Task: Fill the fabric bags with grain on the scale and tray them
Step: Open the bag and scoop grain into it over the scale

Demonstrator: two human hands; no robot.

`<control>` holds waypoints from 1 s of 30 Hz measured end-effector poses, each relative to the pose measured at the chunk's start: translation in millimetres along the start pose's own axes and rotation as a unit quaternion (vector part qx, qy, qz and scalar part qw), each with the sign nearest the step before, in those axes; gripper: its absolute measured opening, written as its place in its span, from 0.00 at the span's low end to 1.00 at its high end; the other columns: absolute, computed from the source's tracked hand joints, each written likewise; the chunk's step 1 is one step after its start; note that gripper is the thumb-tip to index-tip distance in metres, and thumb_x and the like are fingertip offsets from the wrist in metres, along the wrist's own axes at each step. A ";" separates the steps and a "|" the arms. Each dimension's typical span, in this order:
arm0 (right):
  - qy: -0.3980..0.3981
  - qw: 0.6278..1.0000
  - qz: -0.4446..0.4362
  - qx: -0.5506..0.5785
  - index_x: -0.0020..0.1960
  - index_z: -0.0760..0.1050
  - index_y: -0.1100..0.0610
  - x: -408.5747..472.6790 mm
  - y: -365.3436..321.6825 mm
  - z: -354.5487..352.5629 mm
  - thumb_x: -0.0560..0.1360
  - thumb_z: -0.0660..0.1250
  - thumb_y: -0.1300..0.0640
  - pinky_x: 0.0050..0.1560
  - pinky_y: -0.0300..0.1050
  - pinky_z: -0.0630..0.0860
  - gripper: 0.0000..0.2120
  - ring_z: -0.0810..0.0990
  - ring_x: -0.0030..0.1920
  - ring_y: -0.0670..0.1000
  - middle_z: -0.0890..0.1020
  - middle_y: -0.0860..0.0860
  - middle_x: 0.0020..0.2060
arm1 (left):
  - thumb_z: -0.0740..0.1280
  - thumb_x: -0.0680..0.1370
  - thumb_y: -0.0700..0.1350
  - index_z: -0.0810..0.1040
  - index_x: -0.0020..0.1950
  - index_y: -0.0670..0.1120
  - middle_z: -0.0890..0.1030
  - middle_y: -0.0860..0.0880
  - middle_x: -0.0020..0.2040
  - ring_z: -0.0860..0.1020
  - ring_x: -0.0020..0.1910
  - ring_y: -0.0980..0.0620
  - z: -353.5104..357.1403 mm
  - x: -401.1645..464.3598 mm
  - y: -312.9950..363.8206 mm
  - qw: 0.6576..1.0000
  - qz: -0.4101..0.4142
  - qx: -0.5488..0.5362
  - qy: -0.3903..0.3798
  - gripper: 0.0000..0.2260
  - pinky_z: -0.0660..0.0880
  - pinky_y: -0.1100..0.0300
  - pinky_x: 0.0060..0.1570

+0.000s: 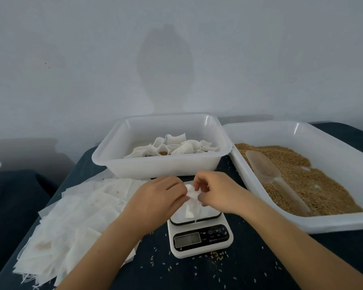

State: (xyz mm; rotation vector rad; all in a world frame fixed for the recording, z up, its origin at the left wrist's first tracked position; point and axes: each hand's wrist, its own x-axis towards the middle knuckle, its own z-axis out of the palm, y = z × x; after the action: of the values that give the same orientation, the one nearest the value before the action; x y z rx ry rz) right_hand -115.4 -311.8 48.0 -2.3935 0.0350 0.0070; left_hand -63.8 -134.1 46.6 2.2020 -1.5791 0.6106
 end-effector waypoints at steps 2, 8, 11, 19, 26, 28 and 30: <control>-0.051 0.995 0.028 0.085 0.45 0.74 0.48 -3.9 -0.2 -6.9 0.74 0.69 0.60 0.45 0.39 0.81 0.08 0.81 0.43 0.45 0.78 0.47 0.47 | 0.62 0.76 0.45 0.77 0.37 0.42 0.78 0.49 0.35 0.76 0.31 0.49 3.5 1.4 2.4 1.000 -0.008 -0.007 -0.001 0.11 0.74 0.59 0.29; 0.149 0.981 0.117 -0.044 0.43 0.77 0.43 -19.7 27.7 -82.3 0.75 0.66 0.44 0.38 0.41 0.76 0.05 0.82 0.40 0.43 0.83 0.43 0.43 | 0.70 0.74 0.38 0.79 0.43 0.43 0.79 0.50 0.38 0.76 0.33 0.51 12.3 -0.8 -1.0 0.998 -0.044 -0.045 -0.014 0.01 0.77 0.58 0.33; 0.085 0.925 0.277 -0.245 0.42 0.78 0.57 -20.0 61.6 -118.1 0.76 0.65 0.49 0.35 0.40 0.72 0.12 0.81 0.38 0.50 0.82 0.50 0.42 | 0.73 0.71 0.37 0.81 0.48 0.44 0.81 0.51 0.44 0.80 0.39 0.54 15.5 -0.7 -1.7 0.997 -0.049 -0.056 -0.030 0.07 0.75 0.65 0.39; -0.038 0.891 0.348 -0.288 0.47 0.73 0.58 -22.5 106.9 -109.8 0.78 0.63 0.47 0.34 0.39 0.70 0.14 0.76 0.36 0.47 0.78 0.50 0.39 | 0.74 0.69 0.36 0.80 0.40 0.44 0.80 0.51 0.39 0.78 0.37 0.55 21.0 6.4 1.6 0.998 -0.026 -0.047 -0.019 0.06 0.70 0.67 0.44; 0.076 0.921 0.335 -0.183 0.39 0.72 0.58 -25.0 95.3 -137.2 0.78 0.64 0.47 0.30 0.40 0.70 0.16 0.74 0.29 0.49 0.76 0.52 0.32 | 0.70 0.72 0.41 0.80 0.40 0.44 0.80 0.51 0.38 0.78 0.34 0.52 17.7 5.8 1.2 0.997 -0.053 -0.047 0.007 0.02 0.76 0.59 0.32; 0.047 0.913 0.339 -0.222 0.38 0.73 0.58 -28.1 88.7 -150.9 0.77 0.64 0.51 0.29 0.39 0.67 0.13 0.69 0.25 0.48 0.72 0.50 0.26 | 0.67 0.72 0.43 0.80 0.39 0.44 0.80 0.51 0.36 0.78 0.32 0.52 16.4 6.8 0.6 0.996 -0.069 -0.046 0.015 0.05 0.76 0.59 0.29; 0.014 0.902 0.344 -0.262 0.36 0.74 0.59 -32.9 79.1 -163.9 0.74 0.63 0.58 0.28 0.39 0.64 0.09 0.66 0.23 0.48 0.70 0.49 0.22 | 0.67 0.72 0.44 0.80 0.39 0.43 0.80 0.51 0.36 0.77 0.31 0.51 15.8 7.8 0.4 0.996 -0.073 -0.044 0.020 0.05 0.76 0.59 0.29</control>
State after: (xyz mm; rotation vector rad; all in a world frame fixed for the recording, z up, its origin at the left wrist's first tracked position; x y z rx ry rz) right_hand -151.3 -480.4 114.9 -2.7748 1.0032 0.3546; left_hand -59.8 -148.6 37.5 2.2015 -1.3840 0.5284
